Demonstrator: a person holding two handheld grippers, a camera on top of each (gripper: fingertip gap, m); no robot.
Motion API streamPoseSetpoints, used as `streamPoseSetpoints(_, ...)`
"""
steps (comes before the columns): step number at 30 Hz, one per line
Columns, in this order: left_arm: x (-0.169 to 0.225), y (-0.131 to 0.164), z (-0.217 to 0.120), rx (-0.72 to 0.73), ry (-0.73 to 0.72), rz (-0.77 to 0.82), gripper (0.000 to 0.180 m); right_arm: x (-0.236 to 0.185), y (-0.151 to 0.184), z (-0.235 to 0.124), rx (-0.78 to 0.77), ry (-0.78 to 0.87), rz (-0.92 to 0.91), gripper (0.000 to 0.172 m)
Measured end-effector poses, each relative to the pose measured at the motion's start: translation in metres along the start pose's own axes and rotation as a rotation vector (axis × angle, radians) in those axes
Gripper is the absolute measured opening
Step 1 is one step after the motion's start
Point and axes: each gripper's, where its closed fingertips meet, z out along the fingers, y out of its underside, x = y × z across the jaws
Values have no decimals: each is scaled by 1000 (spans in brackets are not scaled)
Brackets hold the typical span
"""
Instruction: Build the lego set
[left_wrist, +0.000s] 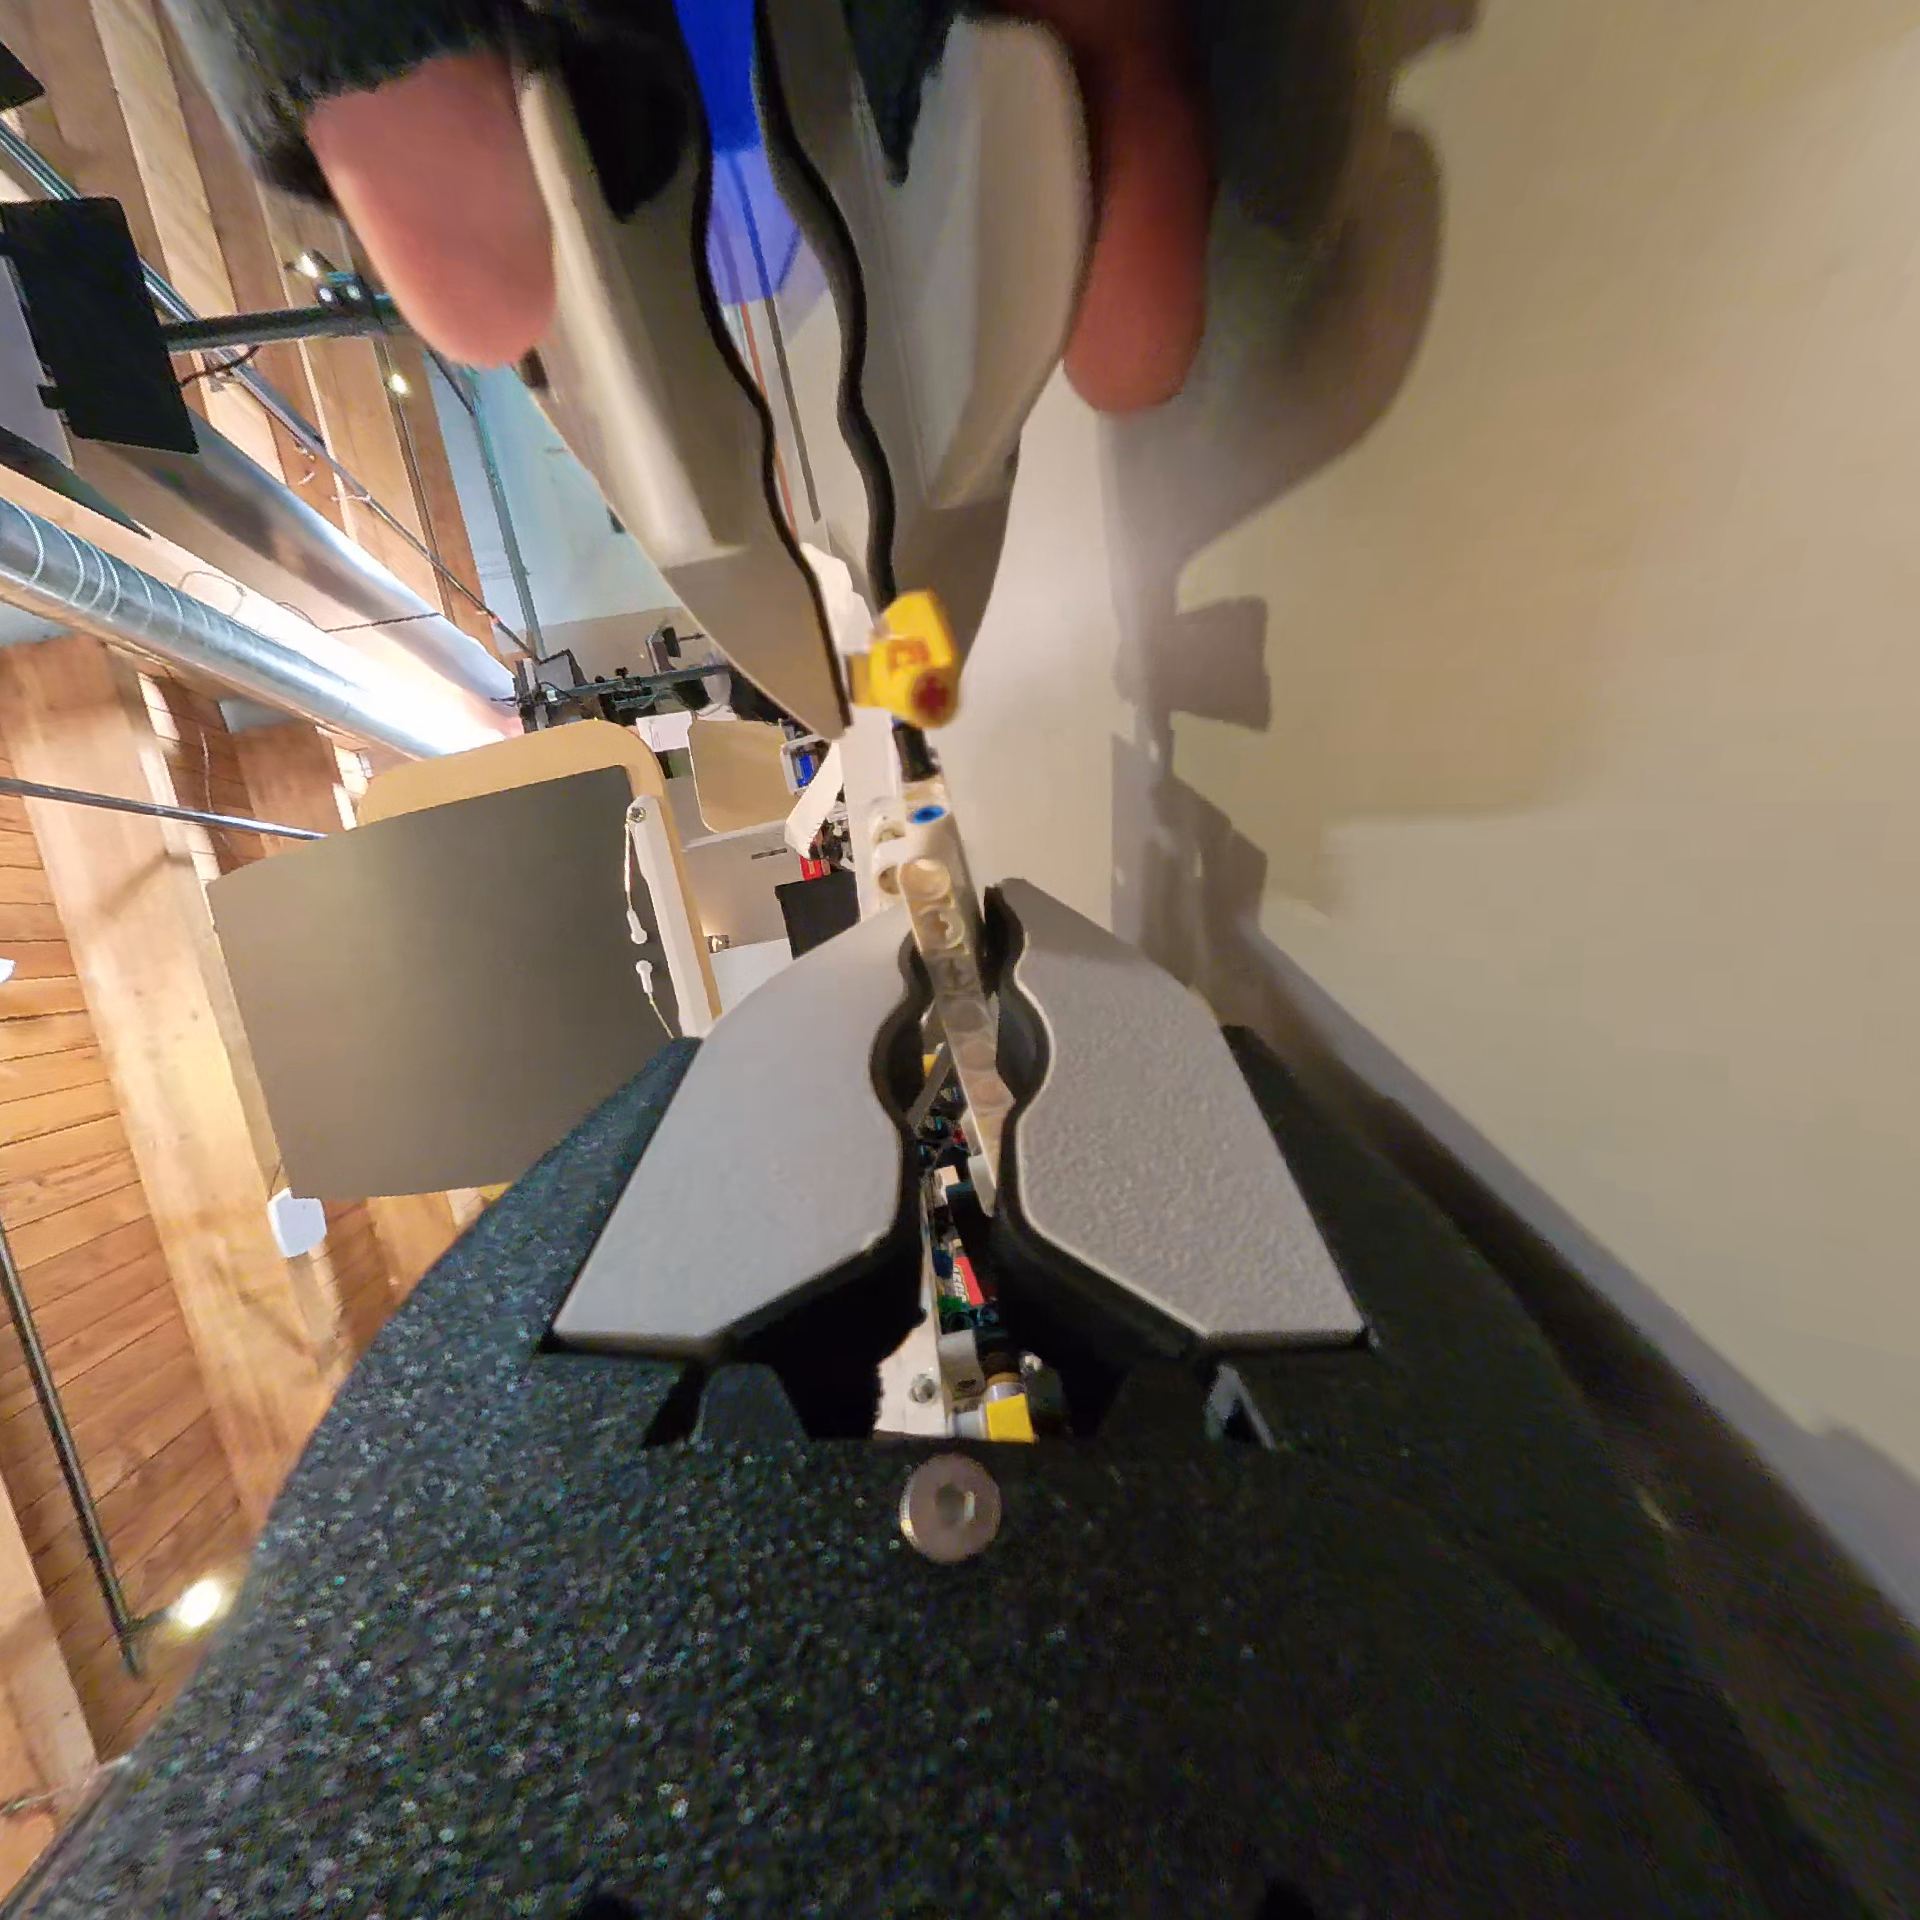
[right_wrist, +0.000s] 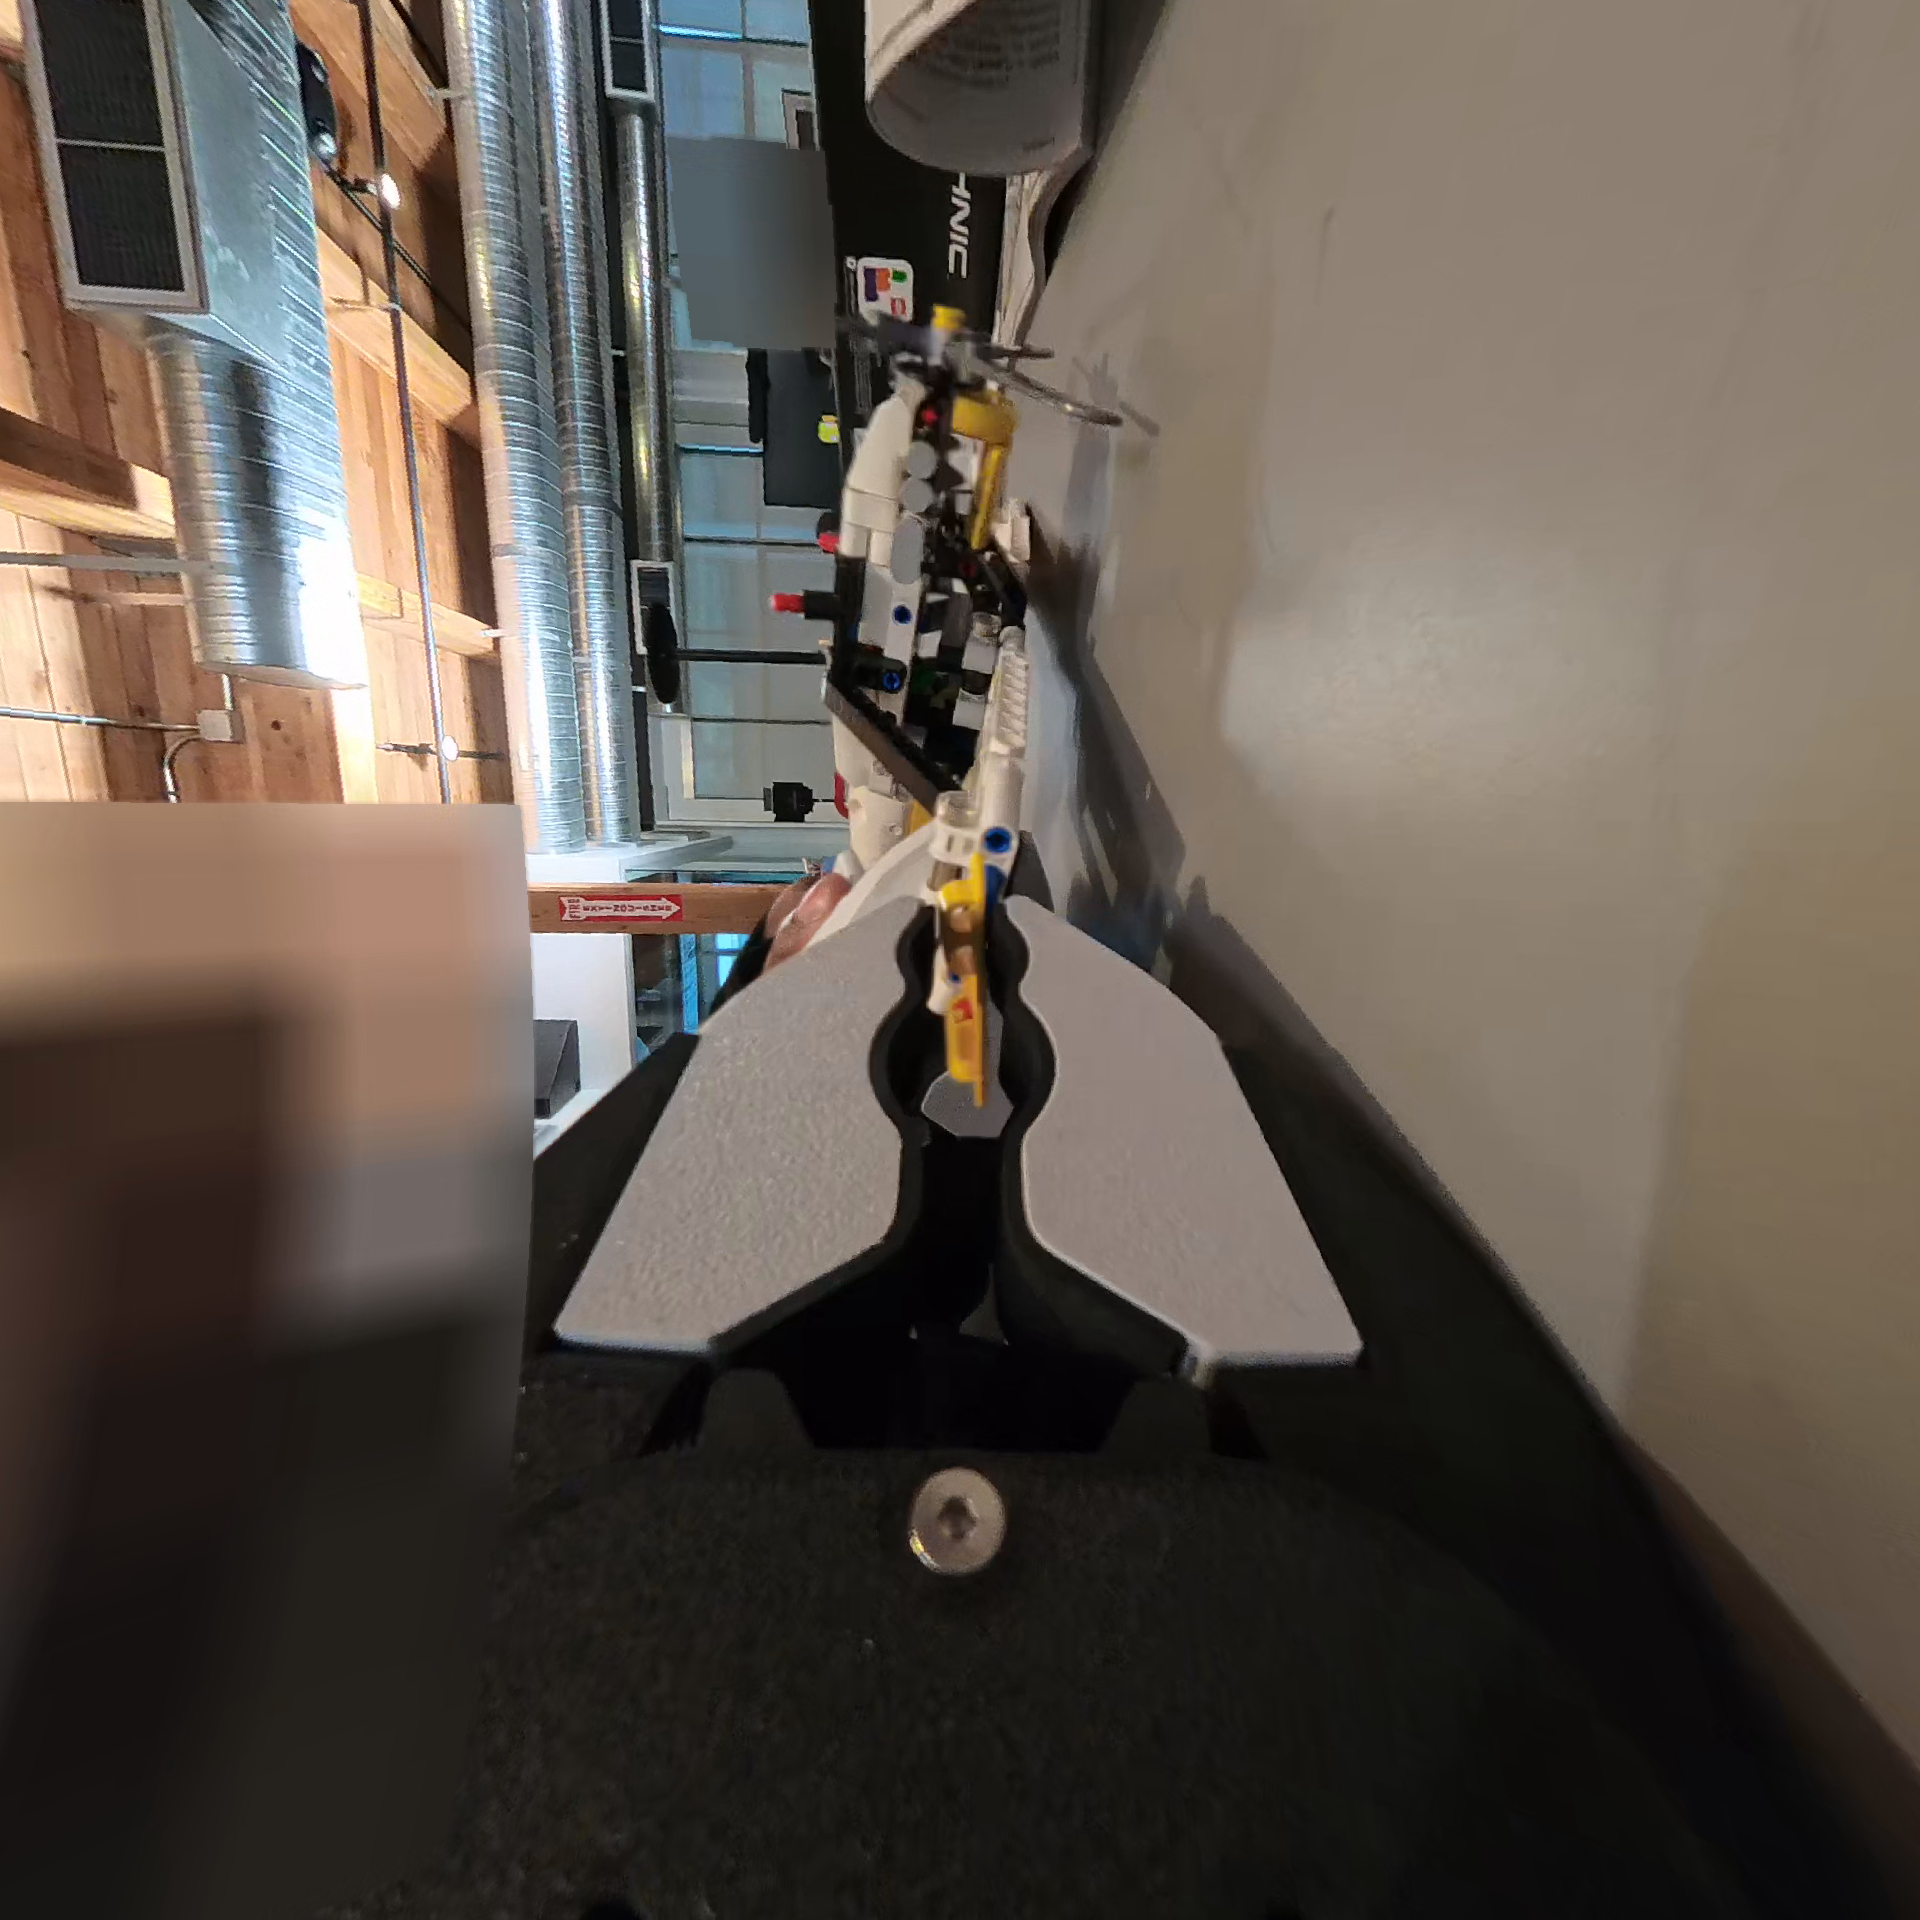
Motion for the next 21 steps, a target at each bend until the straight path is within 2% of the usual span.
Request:
streamPoseSetpoints(3, 3, 2, 3, -14, 33, -49, 8, -2, -1, -1, 11, -11, -7, 11)
streamPoseSetpoints(11, -10, -1, 1, -7, -39, -71, 8, -2, -2, -1, 18, -17, 9, 8)
streamPoseSetpoints(21, -13, -4, 3, -29, -88, -3, 8, -7, -3, -1, 25, -63, 29, 7)
